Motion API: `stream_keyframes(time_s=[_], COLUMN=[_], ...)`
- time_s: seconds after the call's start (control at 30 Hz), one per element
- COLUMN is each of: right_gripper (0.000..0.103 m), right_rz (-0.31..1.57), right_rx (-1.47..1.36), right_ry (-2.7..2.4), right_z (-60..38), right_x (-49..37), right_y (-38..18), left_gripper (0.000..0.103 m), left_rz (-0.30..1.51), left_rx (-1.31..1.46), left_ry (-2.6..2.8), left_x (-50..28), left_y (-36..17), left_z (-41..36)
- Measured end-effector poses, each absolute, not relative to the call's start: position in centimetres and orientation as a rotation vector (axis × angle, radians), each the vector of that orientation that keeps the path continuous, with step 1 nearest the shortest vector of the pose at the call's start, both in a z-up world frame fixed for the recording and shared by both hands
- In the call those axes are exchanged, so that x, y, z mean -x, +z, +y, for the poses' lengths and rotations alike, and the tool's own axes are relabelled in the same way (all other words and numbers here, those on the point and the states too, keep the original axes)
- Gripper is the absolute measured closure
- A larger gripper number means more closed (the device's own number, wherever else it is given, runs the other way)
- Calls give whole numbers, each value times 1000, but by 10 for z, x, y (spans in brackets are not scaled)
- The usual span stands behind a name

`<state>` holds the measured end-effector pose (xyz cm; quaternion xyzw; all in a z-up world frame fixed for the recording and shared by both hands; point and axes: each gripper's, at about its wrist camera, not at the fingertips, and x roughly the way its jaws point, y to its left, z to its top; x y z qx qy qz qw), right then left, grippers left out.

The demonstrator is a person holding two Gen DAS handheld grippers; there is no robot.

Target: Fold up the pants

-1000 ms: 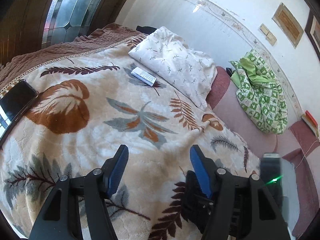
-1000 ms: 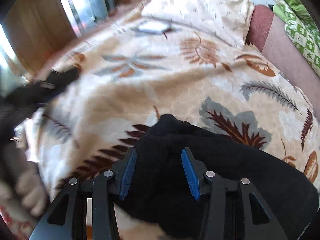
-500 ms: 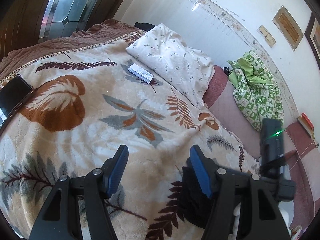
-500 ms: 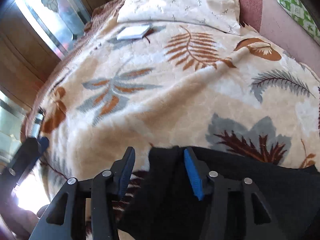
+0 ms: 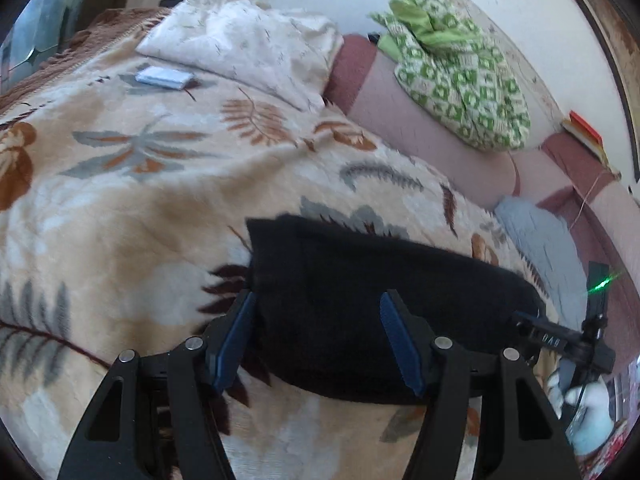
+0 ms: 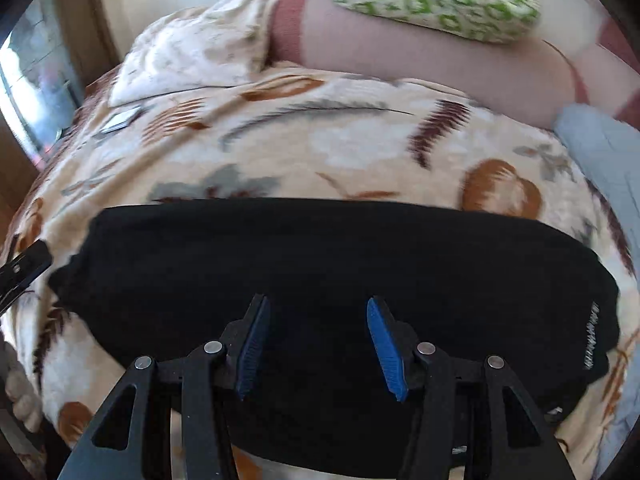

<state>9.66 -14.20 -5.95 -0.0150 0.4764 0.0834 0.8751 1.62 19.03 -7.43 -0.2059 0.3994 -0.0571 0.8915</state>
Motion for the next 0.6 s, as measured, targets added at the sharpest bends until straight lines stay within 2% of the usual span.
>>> stream_keyframes(time_s=[0.13, 0.27, 0.33, 0.37, 0.4, 0.6], right_gripper=[47, 54, 54, 49, 49, 46], right_rz=[1017, 1033, 1018, 1008, 997, 955], right_rx=[-120, -339, -319, -283, -259, -83], right_ry=[-86, -125, -120, -118, -94, 231], right_z=[-266, -336, -332, -324, -313, -181], right_x=[-89, -69, -66, -67, -70, -96], right_y=[-78, -89, -79, -71, -64, -22], left_gripper=[39, 39, 39, 39, 39, 39], left_rz=[855, 850, 834, 825, 814, 790], left_rx=[308, 341, 423, 458, 504, 708], left_ry=[-52, -72, -57, -37, -9, 114], left_x=[-20, -16, -14, -13, -12, -2], left_y=[-90, -85, -81, -80, -79, -81], left_z=[172, 180, 198, 206, 219, 281])
